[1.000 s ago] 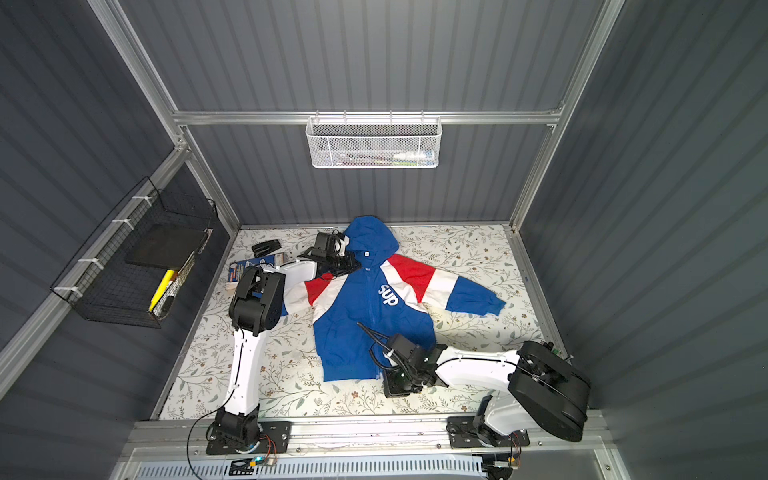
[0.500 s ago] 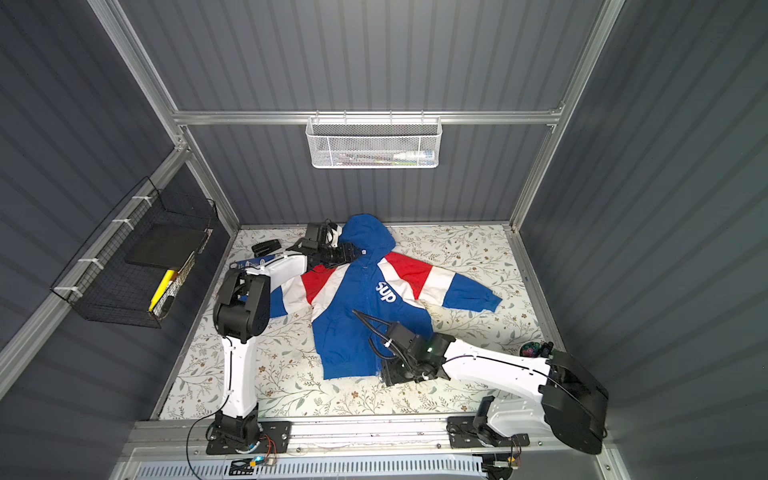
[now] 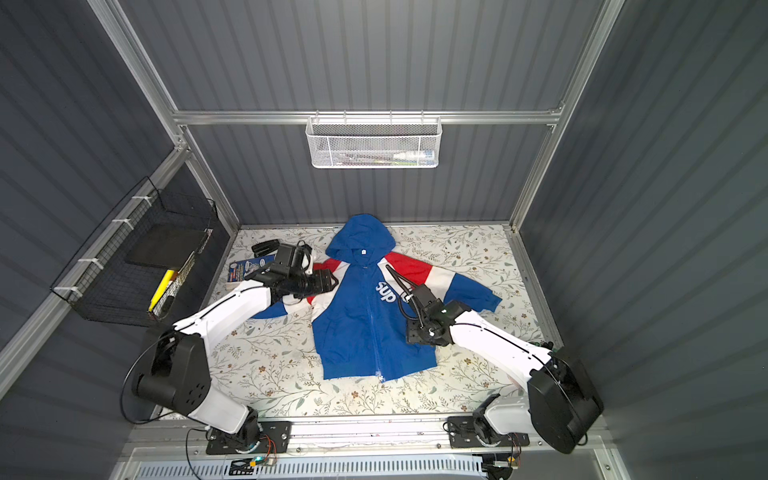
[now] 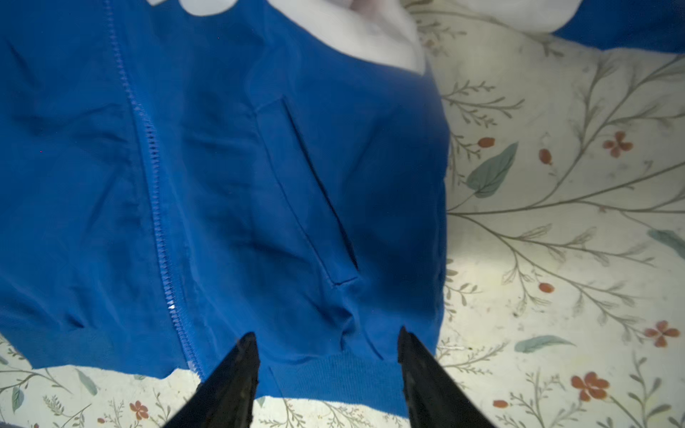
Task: Unzip the jacket
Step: Smooth out the jacket at the center of the board.
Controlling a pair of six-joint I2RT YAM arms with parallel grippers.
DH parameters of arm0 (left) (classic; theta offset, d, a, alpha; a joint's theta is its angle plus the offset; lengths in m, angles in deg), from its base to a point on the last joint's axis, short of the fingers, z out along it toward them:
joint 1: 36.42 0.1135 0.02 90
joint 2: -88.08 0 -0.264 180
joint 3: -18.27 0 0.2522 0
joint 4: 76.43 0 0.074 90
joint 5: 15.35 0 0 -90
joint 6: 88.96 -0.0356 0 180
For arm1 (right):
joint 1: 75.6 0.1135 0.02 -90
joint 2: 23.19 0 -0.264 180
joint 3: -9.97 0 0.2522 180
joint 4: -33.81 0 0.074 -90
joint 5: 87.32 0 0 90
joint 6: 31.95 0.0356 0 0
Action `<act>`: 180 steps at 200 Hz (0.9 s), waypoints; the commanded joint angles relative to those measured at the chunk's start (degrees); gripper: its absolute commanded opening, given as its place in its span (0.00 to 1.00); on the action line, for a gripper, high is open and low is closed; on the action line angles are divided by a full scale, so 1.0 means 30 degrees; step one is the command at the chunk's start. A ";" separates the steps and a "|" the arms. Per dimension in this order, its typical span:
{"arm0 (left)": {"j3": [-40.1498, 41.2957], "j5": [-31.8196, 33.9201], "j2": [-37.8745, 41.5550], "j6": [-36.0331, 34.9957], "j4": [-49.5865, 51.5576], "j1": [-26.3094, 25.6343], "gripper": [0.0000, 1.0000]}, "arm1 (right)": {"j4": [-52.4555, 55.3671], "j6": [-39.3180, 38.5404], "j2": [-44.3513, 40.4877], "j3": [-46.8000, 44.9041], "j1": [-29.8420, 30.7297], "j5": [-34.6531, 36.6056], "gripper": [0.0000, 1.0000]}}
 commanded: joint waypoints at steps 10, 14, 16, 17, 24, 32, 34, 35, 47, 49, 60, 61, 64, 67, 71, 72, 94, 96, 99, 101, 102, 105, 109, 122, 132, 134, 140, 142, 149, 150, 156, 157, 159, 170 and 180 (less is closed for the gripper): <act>0.2324 0.0037 0.3221 0.2219 0.3587 -0.0901 0.82 | -0.0282 -0.1043 0.0820 0.0368 -0.1528 -0.1297 0.62; 0.2603 -0.0121 0.3534 0.2470 0.3790 -0.0968 0.82 | -0.0327 -0.1104 0.0945 0.0368 -0.1729 -0.1420 0.62; 0.2772 -0.0186 0.3717 0.2598 0.3888 -0.1024 0.82 | -0.0357 -0.1117 0.1041 0.0368 -0.1832 -0.1427 0.62; 0.2854 -0.0221 0.3806 0.2658 0.3948 -0.1058 0.82 | -0.0357 -0.1105 0.1066 0.0368 -0.1883 -0.1443 0.62; 0.3392 -0.0432 0.4394 0.3037 0.4262 -0.1268 0.82 | -0.0463 -0.1176 0.1253 0.0392 -0.2199 -0.1647 0.63; 0.4028 -0.0585 0.5067 0.3529 0.4517 -0.1558 0.82 | -0.0530 -0.1238 0.1502 0.0419 -0.2537 -0.1899 0.63; 0.4220 -0.0631 0.5228 0.3654 0.4531 -0.1626 0.82 | -0.0547 -0.1260 0.1575 0.0440 -0.2605 -0.1957 0.63; 0.4296 -0.0663 0.5308 0.3714 0.4548 -0.1666 0.82 | -0.0554 -0.1264 0.1597 0.0448 -0.2636 -0.1986 0.63; 0.5317 -0.1165 0.6112 0.4407 0.4392 -0.2059 0.81 | -0.0584 -0.1405 0.1949 0.0563 -0.2912 -0.2302 0.63; 0.5523 -0.1282 0.6236 0.4532 0.4309 -0.2139 0.80 | -0.0597 -0.1434 0.1988 0.0571 -0.2955 -0.2344 0.63; 0.6337 -0.1760 0.6652 0.5135 0.3896 -0.2594 0.79 | -0.0625 -0.1615 0.2324 0.0674 -0.3045 -0.2597 0.63; 0.6395 -0.1814 0.6709 0.5201 0.3849 -0.2634 0.78 | -0.0623 -0.1632 0.2353 0.0682 -0.3046 -0.2614 0.63; 0.6587 -0.1923 0.6755 0.5362 0.3747 -0.2793 0.78 | -0.0621 -0.1672 0.2429 0.0690 -0.3069 -0.2669 0.63; 0.6725 -0.2014 0.6852 0.5455 0.3631 -0.2945 0.77 | -0.0621 -0.1707 0.2486 0.0712 -0.3076 -0.2705 0.63; 0.6874 -0.2078 0.6905 0.5658 0.3518 -0.3147 0.77 | -0.0630 -0.1760 0.2564 0.0719 -0.3099 -0.2755 0.63; 0.6926 -0.2090 0.6952 0.5697 0.3514 -0.3189 0.77 | -0.0625 -0.1778 0.2575 0.0720 -0.3117 -0.2751 0.63; 0.7617 -0.1955 0.7073 0.6290 0.3339 -0.4038 0.75 | -0.0715 -0.1768 0.2732 0.0561 -0.3208 -0.2878 0.63; 0.7710 -0.1933 0.7055 0.6314 0.3336 -0.4084 0.75 | -0.0732 -0.1752 0.2732 0.0548 -0.3219 -0.2920 0.63; 0.7821 -0.1920 0.7036 0.6343 0.3294 -0.4143 0.74 | -0.0766 -0.1735 0.2714 0.0515 -0.3223 -0.2945 0.63; 0.7915 -0.1895 0.7016 0.6371 0.3251 -0.4162 0.74 | -0.0789 -0.1736 0.2706 0.0493 -0.3238 -0.2959 0.63; 0.7945 -0.1881 0.7023 0.6391 0.3234 -0.4179 0.74 | -0.0793 -0.1722 0.2705 0.0489 -0.3245 -0.2971 0.63; 0.8096 -0.1920 0.7003 0.6422 0.3142 -0.4221 0.74 | -0.0843 -0.1724 0.2682 0.0446 -0.3252 -0.2999 0.63; 0.8274 -0.1975 0.6914 0.6495 0.3004 -0.4276 0.74 | -0.0883 -0.1712 0.2669 0.0391 -0.3274 -0.3042 0.63; 0.8793 -0.2072 0.6597 0.6535 0.2458 -0.4386 0.72 | -0.0961 -0.1744 0.2667 0.0312 -0.3339 -0.3092 0.64; 0.9026 -0.1967 0.6301 0.6549 0.2233 -0.4459 0.69 | -0.0949 -0.1839 0.2625 0.0272 -0.3395 -0.3070 0.65; 0.9051 -0.1922 0.6239 0.6518 0.2224 -0.4460 0.69 | -0.0960 -0.1850 0.2632 0.0264 -0.3420 -0.3059 0.65; 0.9131 -0.1831 0.6067 0.6471 0.2225 -0.4486 0.68 | -0.0972 -0.1869 0.2621 0.0237 -0.3482 -0.3057 0.65; 0.9143 -0.1814 0.6027 0.6469 0.2222 -0.4489 0.68 | -0.0979 -0.1880 0.2646 0.0226 -0.3508 -0.3067 0.65; 0.9245 -0.1678 0.5846 0.6412 0.2223 -0.4519 0.67 | -0.0988 -0.1889 0.2653 0.0200 -0.3602 -0.3125 0.66; 0.9255 -0.1670 0.5823 0.6411 0.2222 -0.4519 0.67 | -0.1009 -0.1886 0.2649 0.0196 -0.3618 -0.3127 0.66; 0.9387 -0.1597 0.5698 0.6406 0.2219 -0.4523 0.67 | -0.1054 -0.1872 0.2609 0.0167 -0.3675 -0.3183 0.66; 0.9399 -0.1586 0.5675 0.6408 0.2206 -0.4521 0.67 | -0.1072 -0.1863 0.2627 0.0165 -0.3684 -0.3185 0.66; 0.9466 -0.1563 0.5614 0.6410 0.2188 -0.4535 0.67 | -0.1100 -0.1849 0.2618 0.0142 -0.3704 -0.3216 0.66; 0.9718 -0.1482 0.5443 0.6352 0.2014 -0.4549 0.66 | -0.1252 -0.1730 0.2652 0.0105 -0.3794 -0.3411 0.66; 0.9910 -0.1483 0.5258 0.6352 0.1689 -0.4549 0.65 | -0.1353 -0.1706 0.2670 0.0105 -0.3837 -0.3559 0.66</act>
